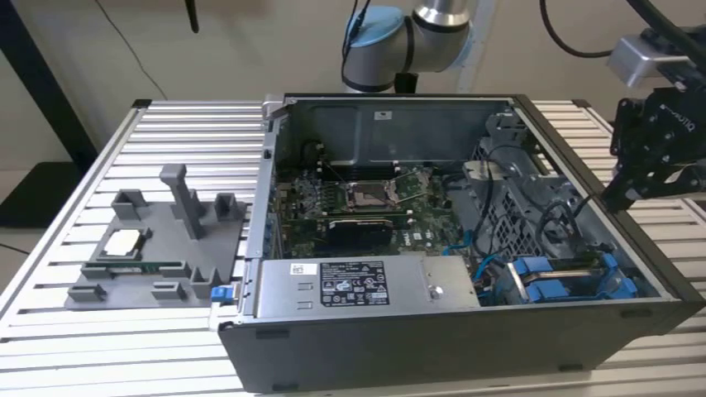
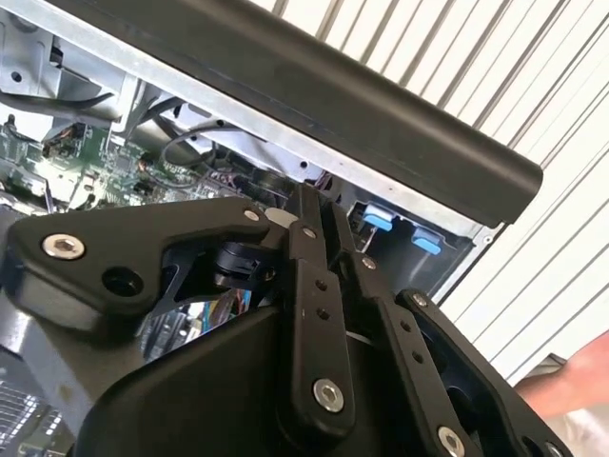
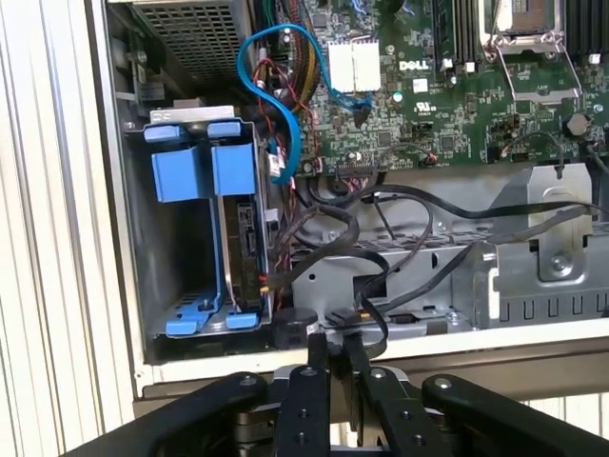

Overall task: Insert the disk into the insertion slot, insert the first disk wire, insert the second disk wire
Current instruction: 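Insert the second disk wire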

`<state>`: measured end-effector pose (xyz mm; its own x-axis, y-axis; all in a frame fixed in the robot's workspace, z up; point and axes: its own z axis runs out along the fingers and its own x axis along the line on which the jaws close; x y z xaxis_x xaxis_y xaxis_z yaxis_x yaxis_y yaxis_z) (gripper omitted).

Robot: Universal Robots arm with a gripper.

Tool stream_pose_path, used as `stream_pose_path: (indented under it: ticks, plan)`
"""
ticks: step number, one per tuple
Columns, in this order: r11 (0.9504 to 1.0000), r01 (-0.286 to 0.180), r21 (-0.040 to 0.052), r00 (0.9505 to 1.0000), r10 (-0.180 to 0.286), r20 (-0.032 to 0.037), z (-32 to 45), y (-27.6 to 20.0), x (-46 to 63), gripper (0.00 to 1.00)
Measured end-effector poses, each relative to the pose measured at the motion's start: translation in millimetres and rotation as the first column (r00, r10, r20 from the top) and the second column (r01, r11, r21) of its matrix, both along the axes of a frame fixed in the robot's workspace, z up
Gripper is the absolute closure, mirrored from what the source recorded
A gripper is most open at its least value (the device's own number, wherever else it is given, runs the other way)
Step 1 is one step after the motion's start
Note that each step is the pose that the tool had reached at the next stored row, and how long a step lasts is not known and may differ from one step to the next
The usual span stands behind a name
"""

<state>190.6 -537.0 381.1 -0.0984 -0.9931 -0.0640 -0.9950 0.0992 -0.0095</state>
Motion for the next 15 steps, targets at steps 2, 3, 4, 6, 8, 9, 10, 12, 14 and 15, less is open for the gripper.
stream_pose_path:
  ticks: [2, 3, 4, 6, 8, 9, 10, 12, 14, 15]
  plan:
    - [1.0, 0.004, 0.0, 1.0, -0.004, -0.0006, -1.8, -0.1, 0.0, 0.81]
    - [1.0, 0.005, -0.0001, 1.0, -0.005, -0.0007, -2.4, 0.0, 0.0, 0.81]
    - [1.0, 0.007, -0.0003, 1.0, -0.007, -0.0006, -2.3, -0.2, 0.0, 0.81]
    - [0.9999, 0.012, 0.0008, 0.9999, -0.012, -0.0007, -2.0, -1.5, -0.2, 0.83]
    - [0.9999, 0.015, 0.0015, 0.9999, -0.015, -0.0006, -0.2, -3.3, -0.8, 0.84]
    - [0.9999, 0.016, 0.0019, 0.9999, -0.016, -0.0007, 0.2, -4.2, -1.5, 0.84]
    - [0.9999, 0.017, 0.0021, 0.9999, -0.017, -0.0006, 1.1, -4.8, -2.6, 0.84]
    - [0.9998, 0.018, 0.0033, 0.9998, -0.018, -0.0006, 3.7, -5.8, -6.0, 0.84]
    - [0.9998, 0.018, 0.004, 0.9998, -0.018, -0.0007, 5.6, -6.4, -13.6, 0.84]
    - [0.9998, 0.018, 0.0038, 0.9998, -0.018, -0.0006, 6.2, -6.6, -18.1, 0.84]
